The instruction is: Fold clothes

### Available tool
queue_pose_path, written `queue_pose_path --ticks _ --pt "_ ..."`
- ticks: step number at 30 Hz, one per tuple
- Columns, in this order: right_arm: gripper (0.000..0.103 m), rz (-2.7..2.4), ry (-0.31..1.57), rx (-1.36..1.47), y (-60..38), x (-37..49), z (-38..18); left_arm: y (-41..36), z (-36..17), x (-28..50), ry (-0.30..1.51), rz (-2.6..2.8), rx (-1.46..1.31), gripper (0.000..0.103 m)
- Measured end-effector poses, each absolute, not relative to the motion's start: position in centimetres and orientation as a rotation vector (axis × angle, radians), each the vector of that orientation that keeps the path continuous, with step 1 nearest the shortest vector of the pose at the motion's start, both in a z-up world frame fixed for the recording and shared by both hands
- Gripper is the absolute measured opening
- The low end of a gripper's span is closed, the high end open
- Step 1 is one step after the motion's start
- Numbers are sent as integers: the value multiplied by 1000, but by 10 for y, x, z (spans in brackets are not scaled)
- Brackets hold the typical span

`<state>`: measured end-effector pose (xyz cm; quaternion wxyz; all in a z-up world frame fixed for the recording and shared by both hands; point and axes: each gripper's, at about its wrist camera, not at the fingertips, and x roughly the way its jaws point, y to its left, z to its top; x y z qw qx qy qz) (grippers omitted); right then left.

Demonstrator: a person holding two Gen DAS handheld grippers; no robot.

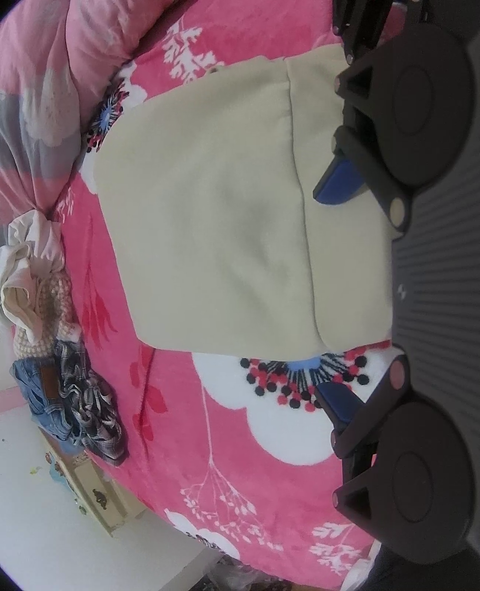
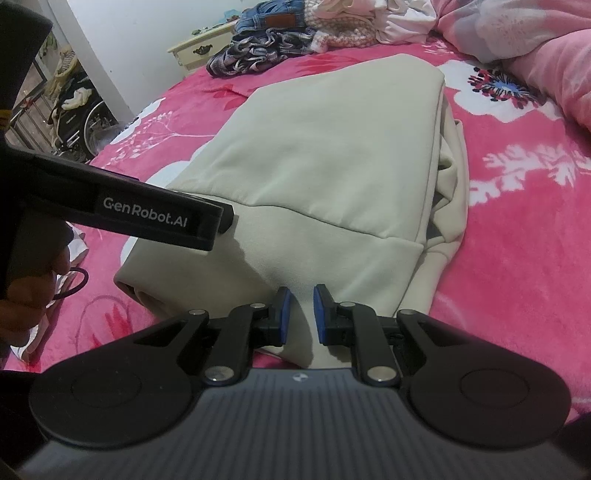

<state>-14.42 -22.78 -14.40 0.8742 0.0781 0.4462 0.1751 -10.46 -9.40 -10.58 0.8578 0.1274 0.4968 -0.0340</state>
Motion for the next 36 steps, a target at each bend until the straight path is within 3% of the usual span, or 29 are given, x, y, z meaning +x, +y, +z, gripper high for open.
queue_pose_path --ticks 36 --pt "13 363 932 166 -228 -146 -143 -96 -108 -110 1008 -88 296 103"
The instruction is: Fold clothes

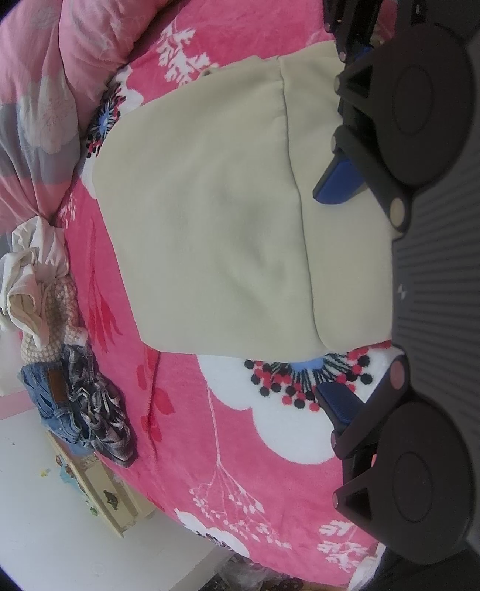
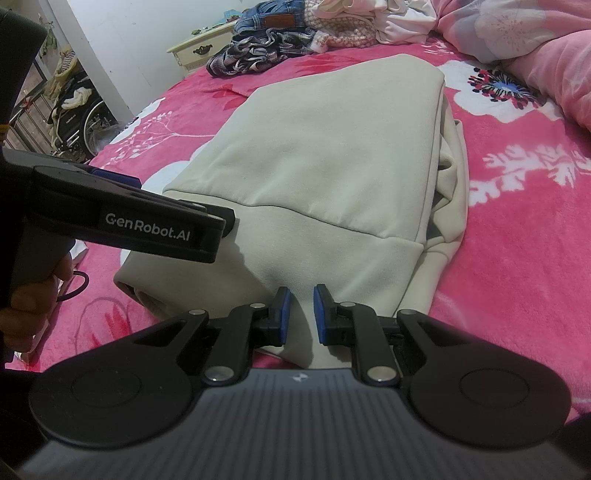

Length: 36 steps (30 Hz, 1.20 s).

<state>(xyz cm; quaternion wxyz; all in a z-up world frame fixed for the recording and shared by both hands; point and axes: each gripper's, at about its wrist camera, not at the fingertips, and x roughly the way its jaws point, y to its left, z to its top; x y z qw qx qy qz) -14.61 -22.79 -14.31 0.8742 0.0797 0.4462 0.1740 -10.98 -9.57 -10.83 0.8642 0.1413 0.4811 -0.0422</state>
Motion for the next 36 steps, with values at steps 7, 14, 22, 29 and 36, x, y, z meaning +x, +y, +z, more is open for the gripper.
queue_pose_path --ticks 7,14,22,29,36 --pt "30 352 878 235 -244 -149 -113 -55 -95 -110 899 -211 155 103" --pt "65 318 749 462 -334 -90 -80 2 -103 -63 850 -366 -98 102" --pt "69 362 923 1003 -391 -24 -174 39 -177 -22 1029 -592 -599 100" --pt "77 406 893 1129 -395 -2 -186 30 -193 22 1041 -693 -708 101" --pt "86 456 879 1105 -381 53 -187 21 -202 55 1056 -732 -755 103"
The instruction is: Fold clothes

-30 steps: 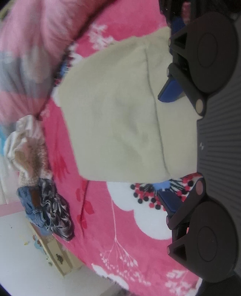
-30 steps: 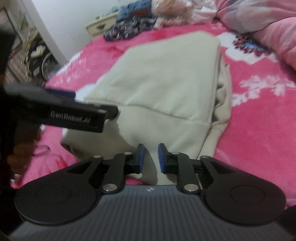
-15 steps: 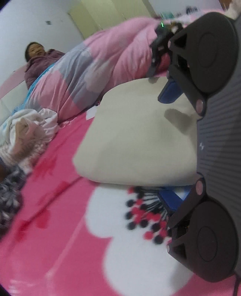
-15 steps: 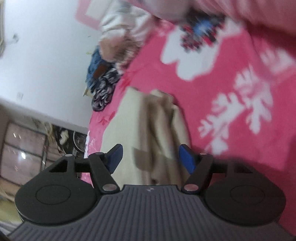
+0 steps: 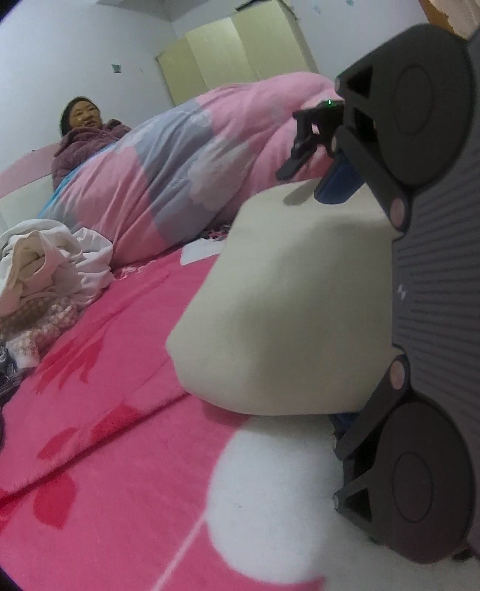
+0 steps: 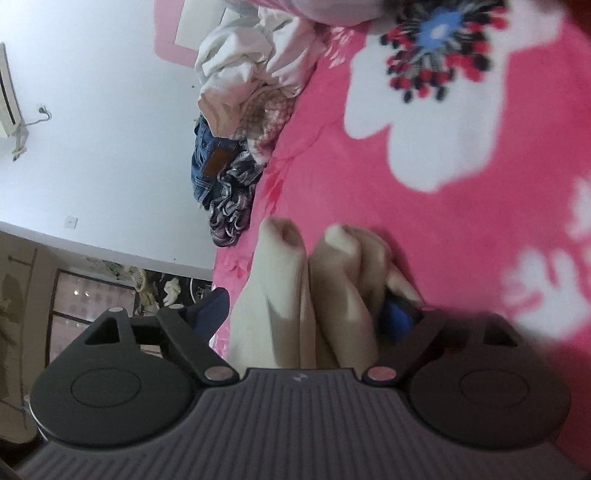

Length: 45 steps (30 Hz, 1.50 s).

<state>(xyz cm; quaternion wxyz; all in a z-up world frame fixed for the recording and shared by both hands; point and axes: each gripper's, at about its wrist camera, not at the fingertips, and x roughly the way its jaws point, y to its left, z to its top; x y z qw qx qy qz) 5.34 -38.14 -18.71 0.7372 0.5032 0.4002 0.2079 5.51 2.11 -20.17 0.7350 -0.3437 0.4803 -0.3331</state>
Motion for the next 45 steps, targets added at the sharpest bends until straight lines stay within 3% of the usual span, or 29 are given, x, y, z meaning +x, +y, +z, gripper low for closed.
queue_pose_path --ticks 9,15,17,18,19,22,25,26,32,45 --pt "86 607 1017 1063 -367 4 -182 25 -201 34 1071 -795 -736 101" --pt "82 632 934 1115 -361 60 -188 20 -203 42 1047 -772 -754 101" --pt "68 650 929 1092 -354 70 -189 21 -203 41 1031 -760 -768 101" --pt "54 645 940 1084 -352 71 -190 23 -203 40 1025 -752 -782 100" --pt "47 628 953 1083 -351 71 -191 24 -202 39 1020 -742 -793 99" --pt "34 636 924 1022 -351 63 -176 25 -195 31 1000 -717 -784 85" --pt "28 655 869 871 -343 53 -146 27 -183 19 956 -699 -773 71" --pt "28 659 852 829 -341 47 -138 27 -177 13 934 -689 -765 65" --pt "26 691 748 643 -331 15 -91 27 -138 -23 797 -688 -670 56" --pt "25 789 570 484 -299 -33 -15 44 -66 -94 598 -640 -689 53"
